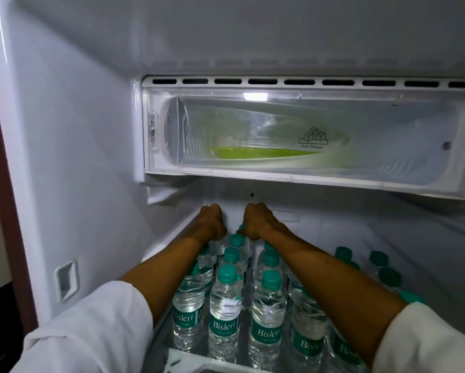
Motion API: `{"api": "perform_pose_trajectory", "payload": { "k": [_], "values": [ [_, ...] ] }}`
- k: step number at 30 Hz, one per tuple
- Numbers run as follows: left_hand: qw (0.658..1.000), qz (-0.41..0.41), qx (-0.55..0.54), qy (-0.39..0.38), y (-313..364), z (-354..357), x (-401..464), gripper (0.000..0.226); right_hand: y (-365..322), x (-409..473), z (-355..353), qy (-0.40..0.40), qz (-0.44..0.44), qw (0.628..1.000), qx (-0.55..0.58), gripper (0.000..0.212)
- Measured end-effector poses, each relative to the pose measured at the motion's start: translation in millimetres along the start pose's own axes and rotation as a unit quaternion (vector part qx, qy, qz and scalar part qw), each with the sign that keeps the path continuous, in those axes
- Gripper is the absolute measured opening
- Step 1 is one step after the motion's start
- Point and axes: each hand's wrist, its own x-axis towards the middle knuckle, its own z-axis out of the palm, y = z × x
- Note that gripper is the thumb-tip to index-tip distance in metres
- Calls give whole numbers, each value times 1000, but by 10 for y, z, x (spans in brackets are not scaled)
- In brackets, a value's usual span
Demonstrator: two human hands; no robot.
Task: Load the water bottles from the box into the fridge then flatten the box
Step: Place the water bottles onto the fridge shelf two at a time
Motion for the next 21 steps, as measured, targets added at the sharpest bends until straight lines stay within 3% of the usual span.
{"api": "perform_pose_trajectory", "payload": {
  "k": [7,21],
  "values": [
    [1000,-1,28,4,-26,35,27,31,-3,-2,43,21,15,1000,17,36],
    [999,13,53,2,-29,52,-15,39,31,-13,61,21,-4,999,24,38]
  ]
}}
